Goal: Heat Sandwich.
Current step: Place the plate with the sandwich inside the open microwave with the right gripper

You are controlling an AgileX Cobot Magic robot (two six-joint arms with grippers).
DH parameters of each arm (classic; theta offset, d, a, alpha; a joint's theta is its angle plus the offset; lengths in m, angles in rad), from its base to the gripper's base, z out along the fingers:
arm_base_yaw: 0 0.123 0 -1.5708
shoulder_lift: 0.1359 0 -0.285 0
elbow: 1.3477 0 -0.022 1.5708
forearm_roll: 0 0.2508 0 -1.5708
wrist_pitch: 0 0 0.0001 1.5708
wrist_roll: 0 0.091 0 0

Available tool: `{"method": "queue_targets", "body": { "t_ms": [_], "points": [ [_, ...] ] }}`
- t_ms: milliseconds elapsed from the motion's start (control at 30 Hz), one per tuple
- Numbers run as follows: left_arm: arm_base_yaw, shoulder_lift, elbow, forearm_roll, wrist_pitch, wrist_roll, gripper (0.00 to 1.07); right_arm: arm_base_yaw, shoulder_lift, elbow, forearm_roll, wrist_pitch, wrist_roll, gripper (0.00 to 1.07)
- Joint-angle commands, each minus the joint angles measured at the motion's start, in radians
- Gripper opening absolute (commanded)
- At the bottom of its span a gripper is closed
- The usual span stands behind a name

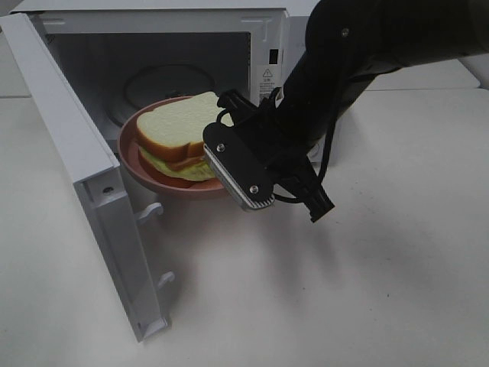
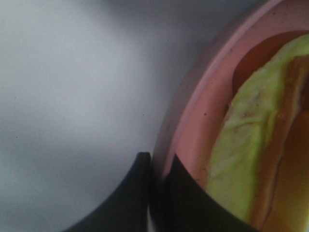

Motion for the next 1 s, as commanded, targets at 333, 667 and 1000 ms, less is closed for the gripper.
{"method": "queue_targets", "body": {
  "t_ms": [333, 667, 1000],
  "points": [
    [-0.004, -0.002, 0.001, -0.003, -0.007, -0.001, 0.98, -0.006, 0.096, -0.168, 0.004, 0.058, -0.016, 0.00],
    [-0.004, -0.002, 0.001, -0.003, -0.007, -0.001, 0.98, -0.006, 0.203, -0.333, -0.009, 0.100, 0.025, 0.00],
    [-0.004, -0.002, 0.001, -0.003, -0.007, -0.001, 0.98, -0.006, 0.277, -0.439, -0.148, 0.119, 0.164, 0.00]
  ]
}}
